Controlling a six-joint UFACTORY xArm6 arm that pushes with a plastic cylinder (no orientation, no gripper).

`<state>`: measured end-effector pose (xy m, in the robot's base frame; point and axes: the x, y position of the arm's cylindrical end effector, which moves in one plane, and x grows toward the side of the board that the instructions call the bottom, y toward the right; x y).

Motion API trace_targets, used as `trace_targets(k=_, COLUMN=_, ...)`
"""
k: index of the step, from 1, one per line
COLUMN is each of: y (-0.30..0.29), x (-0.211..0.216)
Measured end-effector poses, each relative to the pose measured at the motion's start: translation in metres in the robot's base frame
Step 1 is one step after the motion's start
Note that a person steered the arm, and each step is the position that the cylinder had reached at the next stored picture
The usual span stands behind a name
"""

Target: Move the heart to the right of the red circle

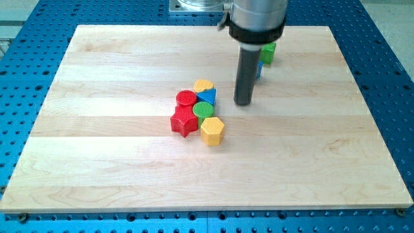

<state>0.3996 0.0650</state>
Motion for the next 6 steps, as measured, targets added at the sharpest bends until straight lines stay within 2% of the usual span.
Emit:
trace_targets(k=1, y=-0.038, x=-0.044)
trace_targets(k=2, y=-0.057, x=-0.034)
trace_targets(k=3, y=-0.057, x=0.007)
trace_targets(k=4, y=-0.057, x=-0.015)
trace_targets(k=6, y=-0.030, x=-0.089)
